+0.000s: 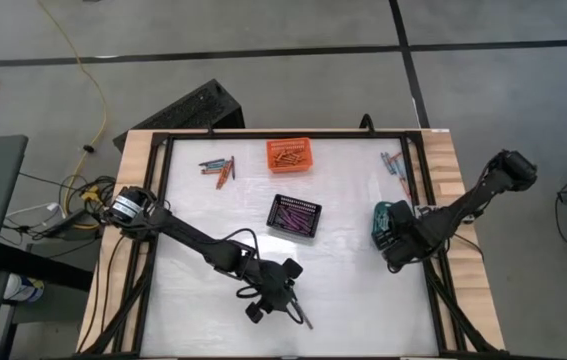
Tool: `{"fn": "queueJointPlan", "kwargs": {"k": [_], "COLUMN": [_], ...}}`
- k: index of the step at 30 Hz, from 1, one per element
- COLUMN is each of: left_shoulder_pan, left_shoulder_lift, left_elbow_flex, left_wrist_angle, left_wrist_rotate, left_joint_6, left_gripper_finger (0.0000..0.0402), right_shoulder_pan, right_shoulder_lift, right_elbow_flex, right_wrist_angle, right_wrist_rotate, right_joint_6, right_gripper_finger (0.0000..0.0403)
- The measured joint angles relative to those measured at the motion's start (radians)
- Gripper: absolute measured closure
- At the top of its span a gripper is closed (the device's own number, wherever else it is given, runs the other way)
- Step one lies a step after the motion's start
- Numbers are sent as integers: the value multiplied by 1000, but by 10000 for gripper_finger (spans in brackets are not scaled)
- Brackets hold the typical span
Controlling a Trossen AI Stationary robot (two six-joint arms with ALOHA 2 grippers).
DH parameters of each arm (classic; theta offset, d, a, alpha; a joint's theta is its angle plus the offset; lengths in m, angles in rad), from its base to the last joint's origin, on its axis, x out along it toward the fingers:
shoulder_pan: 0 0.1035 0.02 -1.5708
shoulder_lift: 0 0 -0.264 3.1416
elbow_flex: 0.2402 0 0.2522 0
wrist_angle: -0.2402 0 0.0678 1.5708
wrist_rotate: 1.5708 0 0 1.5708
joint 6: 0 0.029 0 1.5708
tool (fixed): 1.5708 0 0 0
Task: Sort crayons
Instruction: Put the blue green crayon into the green bin, then put the violet crayon into the black bin
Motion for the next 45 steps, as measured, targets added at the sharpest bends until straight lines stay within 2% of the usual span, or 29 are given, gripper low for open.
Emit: {"fn": "queueJointPlan", "kwargs": {"k": [4,18,23,26,30,39,45], "left_shoulder_pan": [0,1,1,1,0,5,3], "left_shoulder_lift": [0,1,11,58,143,213,311], "left_elbow_flex": [0,0,0,21,106,222,297], "left_wrist_angle": [-4,56,70,45,-55,-88,-180], "left_wrist_rotate": [0,23,24,24,15,54,83], "left_joint_6": [2,4,6,4,20,44,33], "left_gripper_finger": [232,232,233,233,233,233,233], "right_shoulder_pan": [0,1,35,67,105,180,237], "right_shoulder_lift": [0,0,0,0,1,1,6], "right_elbow_flex": [0,0,5,33,84,140,140], "right_wrist_angle": [0,-1,25,31,59,124,188], "right_wrist_rotate": [0,10,92,164,242,267,307], "right_joint_6": [-1,4,-3,-25,-106,-188,-217], "right_gripper_finger": [381,267,236,230,234,241,242]}}
